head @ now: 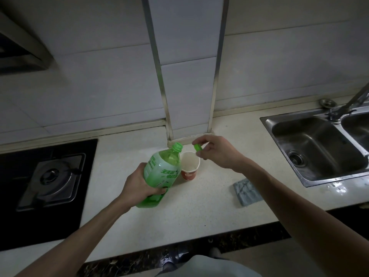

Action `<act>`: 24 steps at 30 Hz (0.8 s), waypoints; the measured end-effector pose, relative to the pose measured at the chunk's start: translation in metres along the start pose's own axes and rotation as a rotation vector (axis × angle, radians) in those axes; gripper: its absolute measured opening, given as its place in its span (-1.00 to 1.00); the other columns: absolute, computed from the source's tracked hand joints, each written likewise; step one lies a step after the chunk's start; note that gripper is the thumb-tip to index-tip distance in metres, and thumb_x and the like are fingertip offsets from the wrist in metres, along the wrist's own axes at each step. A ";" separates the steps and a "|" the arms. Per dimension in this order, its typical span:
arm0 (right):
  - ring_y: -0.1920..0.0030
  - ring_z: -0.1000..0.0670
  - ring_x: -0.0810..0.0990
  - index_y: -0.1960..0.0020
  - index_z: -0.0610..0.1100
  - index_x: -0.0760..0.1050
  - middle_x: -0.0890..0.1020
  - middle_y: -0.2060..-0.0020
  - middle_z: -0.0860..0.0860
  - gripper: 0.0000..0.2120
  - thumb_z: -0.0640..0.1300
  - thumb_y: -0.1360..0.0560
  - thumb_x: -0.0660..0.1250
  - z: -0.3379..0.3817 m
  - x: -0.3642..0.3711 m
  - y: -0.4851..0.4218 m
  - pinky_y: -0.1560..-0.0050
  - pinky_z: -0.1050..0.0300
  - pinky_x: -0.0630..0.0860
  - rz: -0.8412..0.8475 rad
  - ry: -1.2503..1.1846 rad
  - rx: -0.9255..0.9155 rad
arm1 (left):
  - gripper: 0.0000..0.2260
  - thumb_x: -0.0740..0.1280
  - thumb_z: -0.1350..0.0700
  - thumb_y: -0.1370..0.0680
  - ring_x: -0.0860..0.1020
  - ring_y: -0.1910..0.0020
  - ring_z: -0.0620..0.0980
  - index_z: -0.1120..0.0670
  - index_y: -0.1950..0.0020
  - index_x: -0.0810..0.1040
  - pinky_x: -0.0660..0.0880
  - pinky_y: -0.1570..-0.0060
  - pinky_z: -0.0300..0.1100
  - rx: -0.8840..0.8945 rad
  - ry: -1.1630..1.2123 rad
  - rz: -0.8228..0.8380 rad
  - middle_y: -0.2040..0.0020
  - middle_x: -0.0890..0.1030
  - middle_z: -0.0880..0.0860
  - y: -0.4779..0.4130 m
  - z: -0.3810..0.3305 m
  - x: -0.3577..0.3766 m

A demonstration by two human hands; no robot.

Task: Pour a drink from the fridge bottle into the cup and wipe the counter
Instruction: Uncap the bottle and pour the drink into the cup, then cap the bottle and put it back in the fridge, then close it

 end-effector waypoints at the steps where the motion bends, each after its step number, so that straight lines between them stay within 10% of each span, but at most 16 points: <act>1: 0.20 0.12 0.64 -0.19 -0.02 0.54 0.59 0.14 0.17 -0.72 -0.18 -0.49 0.42 0.008 0.002 -0.001 0.26 0.41 0.47 0.004 -0.021 -0.015 | -0.27 0.69 0.10 -0.21 0.55 -0.06 -0.14 -0.06 -0.27 0.41 0.48 0.14 -0.29 0.009 0.027 -0.004 -0.08 0.58 -0.13 0.002 0.000 -0.001; 9: 0.26 0.16 0.56 -0.13 -0.04 0.60 0.57 0.28 0.23 -0.71 -0.12 -0.43 0.50 0.058 0.023 -0.007 0.16 0.33 0.47 -0.040 -0.001 -0.148 | -0.31 0.69 0.15 -0.21 0.57 -0.08 -0.21 -0.13 -0.21 0.45 0.52 0.11 -0.33 0.072 0.146 -0.033 -0.07 0.62 -0.14 0.018 0.005 -0.010; 19: -0.01 0.12 0.58 -0.07 -0.09 0.63 0.60 -0.03 0.05 -0.70 -0.34 -0.39 0.48 0.121 0.051 0.001 -0.04 0.32 0.52 0.224 0.281 -0.575 | -0.32 0.70 0.16 -0.19 0.60 -0.03 -0.26 -0.16 -0.19 0.47 0.54 0.10 -0.36 0.105 0.201 -0.075 -0.04 0.64 -0.10 0.049 0.029 -0.037; 24: 0.11 0.14 0.57 -0.13 -0.01 0.61 0.61 0.03 0.09 -0.71 -0.05 -0.42 0.49 0.146 0.071 -0.004 0.05 0.31 0.52 0.262 0.435 -0.521 | -0.31 0.70 0.16 -0.19 0.58 0.01 -0.33 -0.09 -0.22 0.47 0.53 0.17 -0.44 0.086 0.240 -0.139 -0.02 0.63 -0.13 0.069 0.043 -0.048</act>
Point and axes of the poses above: each hand's wrist, its own y-axis away from the middle knuckle, its own x-axis out of the palm, z = x × y, the point moved 6 cm from there along -y, towards the middle knuckle
